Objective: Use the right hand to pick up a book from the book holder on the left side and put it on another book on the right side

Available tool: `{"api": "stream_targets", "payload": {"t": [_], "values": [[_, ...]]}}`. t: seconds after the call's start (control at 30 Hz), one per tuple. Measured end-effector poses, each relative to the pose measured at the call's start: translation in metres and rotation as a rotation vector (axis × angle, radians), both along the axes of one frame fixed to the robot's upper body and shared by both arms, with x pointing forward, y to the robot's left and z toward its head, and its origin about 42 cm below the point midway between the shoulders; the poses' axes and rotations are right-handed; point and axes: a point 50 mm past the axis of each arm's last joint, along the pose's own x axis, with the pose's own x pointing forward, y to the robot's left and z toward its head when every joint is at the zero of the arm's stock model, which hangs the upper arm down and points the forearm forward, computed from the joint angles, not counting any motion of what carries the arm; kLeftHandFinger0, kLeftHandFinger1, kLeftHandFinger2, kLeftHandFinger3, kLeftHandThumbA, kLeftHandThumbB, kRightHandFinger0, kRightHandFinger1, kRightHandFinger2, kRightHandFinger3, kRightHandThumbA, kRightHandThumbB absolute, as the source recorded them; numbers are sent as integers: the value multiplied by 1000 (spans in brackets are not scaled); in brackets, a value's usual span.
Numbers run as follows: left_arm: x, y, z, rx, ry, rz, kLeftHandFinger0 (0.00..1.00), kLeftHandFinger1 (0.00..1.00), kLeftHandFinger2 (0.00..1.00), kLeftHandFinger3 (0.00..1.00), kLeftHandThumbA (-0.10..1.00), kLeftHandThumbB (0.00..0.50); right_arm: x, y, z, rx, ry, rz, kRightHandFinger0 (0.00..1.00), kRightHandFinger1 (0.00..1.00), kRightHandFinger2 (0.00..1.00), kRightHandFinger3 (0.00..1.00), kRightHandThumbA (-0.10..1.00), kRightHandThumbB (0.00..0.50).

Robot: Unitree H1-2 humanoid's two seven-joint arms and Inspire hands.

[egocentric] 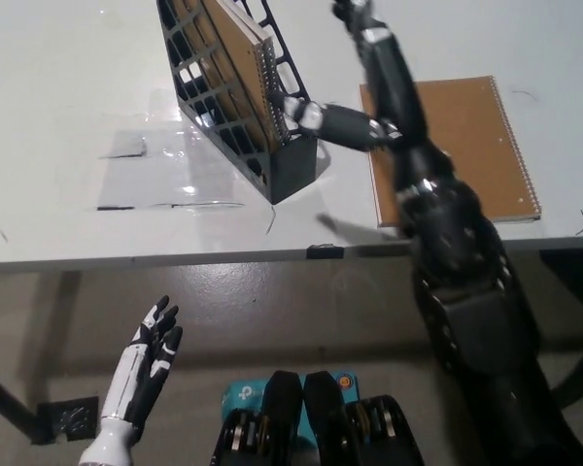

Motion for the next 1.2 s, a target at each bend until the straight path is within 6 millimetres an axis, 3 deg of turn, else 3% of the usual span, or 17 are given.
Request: {"api": "stream_targets", "payload": {"t": [0.13, 0.23, 0.27, 0.33, 0.4, 0.7, 1.2], "values": [[0, -2, 0, 15, -4, -10, 1000, 1000, 1000, 1000, 898, 172, 19, 18, 2, -42, 48, 9, 996, 1000, 1000, 1000, 893, 271], [-2, -3, -1, 26, -8, -17, 1000, 1000, 1000, 1000, 896, 166, 29, 28, 2, -65, 77, 10, 861, 1000, 1000, 1000, 854, 230], [-2, -3, -1, 29, -8, -19, 1000, 1000, 1000, 1000, 897, 164, 31, 31, 2, -70, 85, 10, 833, 1000, 1000, 1000, 882, 248], [-2, -4, -1, 37, -8, -22, 1000, 1000, 1000, 1000, 902, 172, 36, 37, -1, -86, 103, 7, 948, 1000, 1000, 1000, 891, 241], [-2, -4, -1, 43, -8, -25, 1000, 1000, 1000, 1000, 900, 181, 39, 41, -3, -100, 122, 3, 987, 1000, 1000, 1000, 878, 242], [-2, -2, -1, 58, -8, -28, 1000, 1000, 1000, 1000, 888, 176, 50, 48, -5, -123, 160, -18, 978, 1000, 1000, 1000, 864, 214], [-1, -1, 0, 71, -12, -32, 1000, 1000, 1000, 1000, 867, 162, 54, 54, 5, -123, 156, -20, 894, 1000, 1000, 1000, 914, 298]]}}
